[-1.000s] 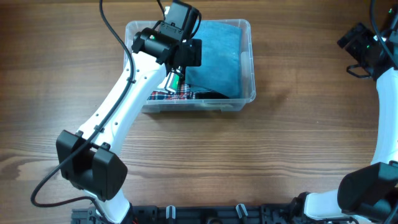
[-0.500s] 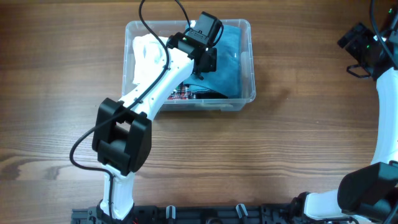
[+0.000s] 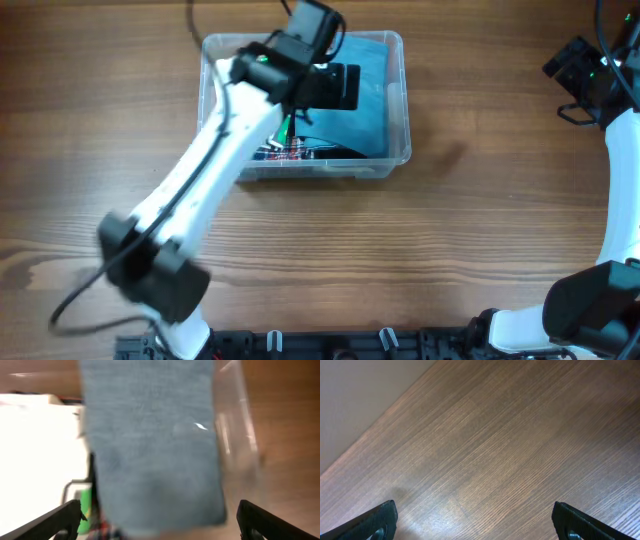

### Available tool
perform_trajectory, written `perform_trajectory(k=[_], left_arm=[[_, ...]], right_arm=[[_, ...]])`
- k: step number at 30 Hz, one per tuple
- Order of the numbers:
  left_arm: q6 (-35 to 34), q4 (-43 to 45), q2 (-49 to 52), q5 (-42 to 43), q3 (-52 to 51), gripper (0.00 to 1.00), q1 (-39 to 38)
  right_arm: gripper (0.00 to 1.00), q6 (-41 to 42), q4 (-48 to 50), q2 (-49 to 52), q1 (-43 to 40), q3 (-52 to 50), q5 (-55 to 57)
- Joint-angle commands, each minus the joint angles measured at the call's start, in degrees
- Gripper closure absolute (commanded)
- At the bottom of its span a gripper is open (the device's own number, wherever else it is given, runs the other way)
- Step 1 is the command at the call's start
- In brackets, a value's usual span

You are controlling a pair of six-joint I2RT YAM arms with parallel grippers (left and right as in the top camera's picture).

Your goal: Pack container

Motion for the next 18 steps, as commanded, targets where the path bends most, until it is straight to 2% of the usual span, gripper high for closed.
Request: perform_trajectory(k=[1,5,8,11,14,16,18], left_arm=[[2.01,-3.56,-9.51,-1.42,0.24,0.00,0.39],[2.08,-6.75,-12.66,-2.19,0.24,0.00,0.42],[1.68,-12.96,-13.68,-6.91,0.24,0.00,0.55],[1.62,-12.92,-16.17,-7.89,0.24,0.00,3.19],[1.81,-12.50,-19.47,-7.85,0.17,0.00,6.86],[1.92,-9.14,-23.67,-7.65,-1.31,0.00,9.57],[5.09,-2.89,-29.07,-5.40,-5.88,0.00,12.20]], right_arm=[[0.00,0.07,-0.02,0.33,-0.04,-0.24,0.61],[0.00,0.07,-0.02,0.33,-0.04,-0.24,0.61],[0.00,0.09,-0.02,0.33,-0.04,-0.24,0.61],[0.00,0.07,-0.02,0.33,-0.04,-0.24,0.61],[0.00,0.07,-0.02,0.33,-0.04,-0.24,0.61],[0.00,0.09,-0.02,0.33,-0.04,-0.24,0.61],[0.00,0.09,-0.02,0.33,-0.04,-0.24,0.61]])
